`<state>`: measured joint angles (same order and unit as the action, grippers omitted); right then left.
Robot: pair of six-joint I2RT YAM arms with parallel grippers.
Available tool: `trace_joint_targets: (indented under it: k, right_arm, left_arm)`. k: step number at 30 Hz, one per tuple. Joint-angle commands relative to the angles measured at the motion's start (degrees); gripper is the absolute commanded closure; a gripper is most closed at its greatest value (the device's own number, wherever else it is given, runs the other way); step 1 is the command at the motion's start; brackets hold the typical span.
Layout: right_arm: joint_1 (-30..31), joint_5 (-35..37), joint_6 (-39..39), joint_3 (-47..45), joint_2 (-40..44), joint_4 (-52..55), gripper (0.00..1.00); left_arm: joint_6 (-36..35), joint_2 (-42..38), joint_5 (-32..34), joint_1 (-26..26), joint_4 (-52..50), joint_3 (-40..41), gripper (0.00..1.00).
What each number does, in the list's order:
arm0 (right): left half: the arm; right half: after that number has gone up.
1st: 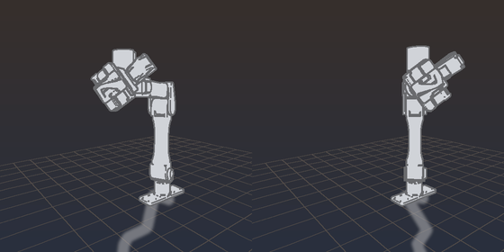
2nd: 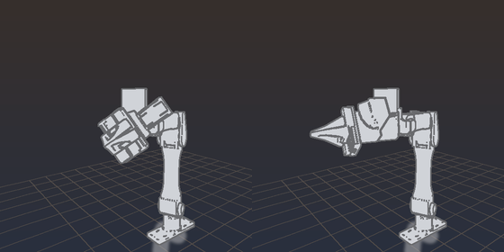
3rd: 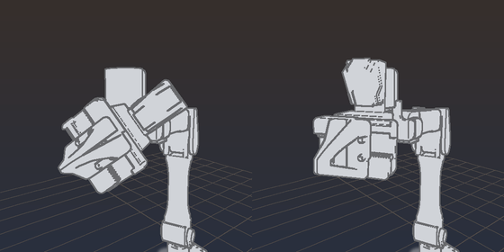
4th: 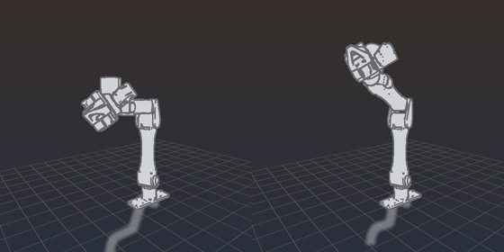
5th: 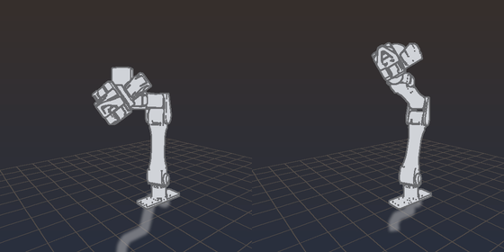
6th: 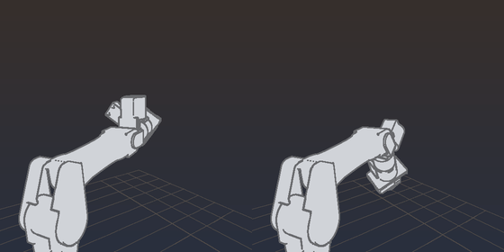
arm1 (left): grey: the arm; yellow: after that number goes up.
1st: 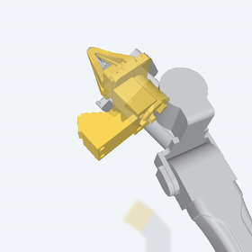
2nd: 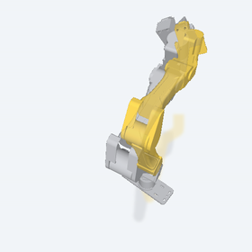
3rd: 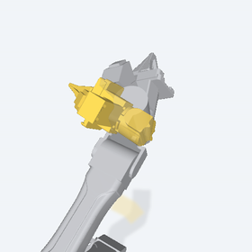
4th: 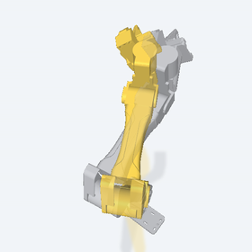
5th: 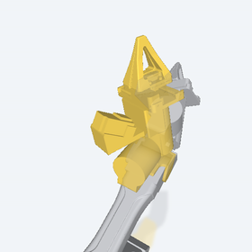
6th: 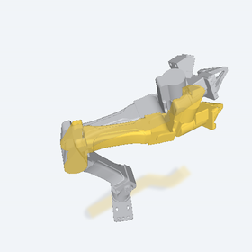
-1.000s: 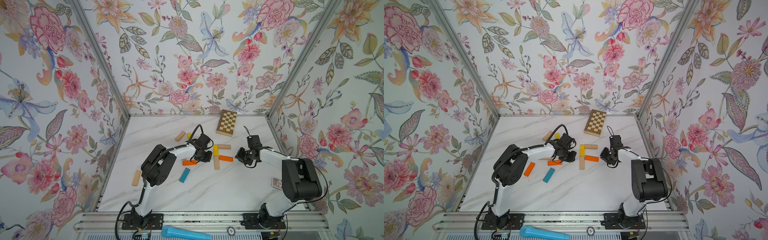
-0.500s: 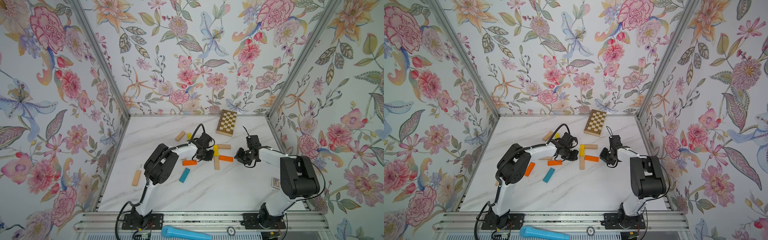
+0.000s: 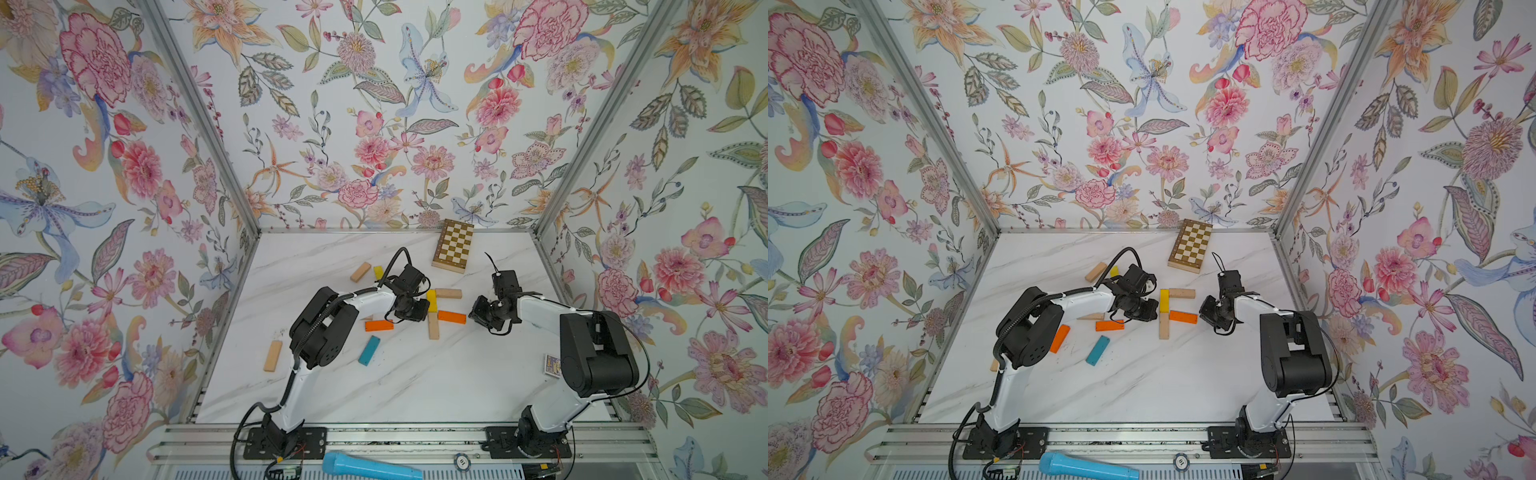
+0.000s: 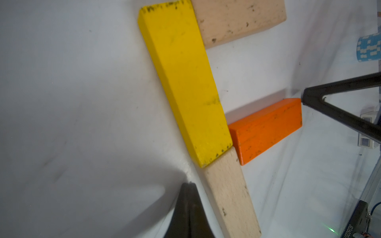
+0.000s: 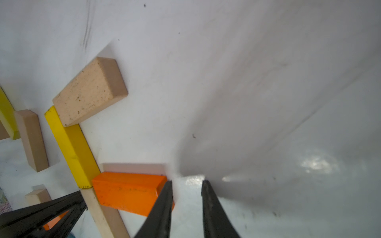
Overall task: Assemble the number 6 with building blocks
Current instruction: Adjust the building block at the center of the board.
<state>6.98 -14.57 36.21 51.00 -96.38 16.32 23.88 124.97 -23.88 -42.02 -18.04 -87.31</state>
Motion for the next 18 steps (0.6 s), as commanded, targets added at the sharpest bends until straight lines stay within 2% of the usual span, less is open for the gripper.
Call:
trace_joint_targets:
  k: [1, 18]
  right_arm:
    - [-0.14, 1.10, -1.01, -0.88, -0.57, 2.93, 0.73]
    - [0.39, 1.55, -1.02, -1.41, 0.18, 4.05, 0.73]
  left_arm:
    - [-0.04, 1.84, -0.46, -0.32, -0.90, -0.25, 1.00]
    - [-0.04, 2.97, 2.16, -0.41, -4.67, -2.15, 1.00]
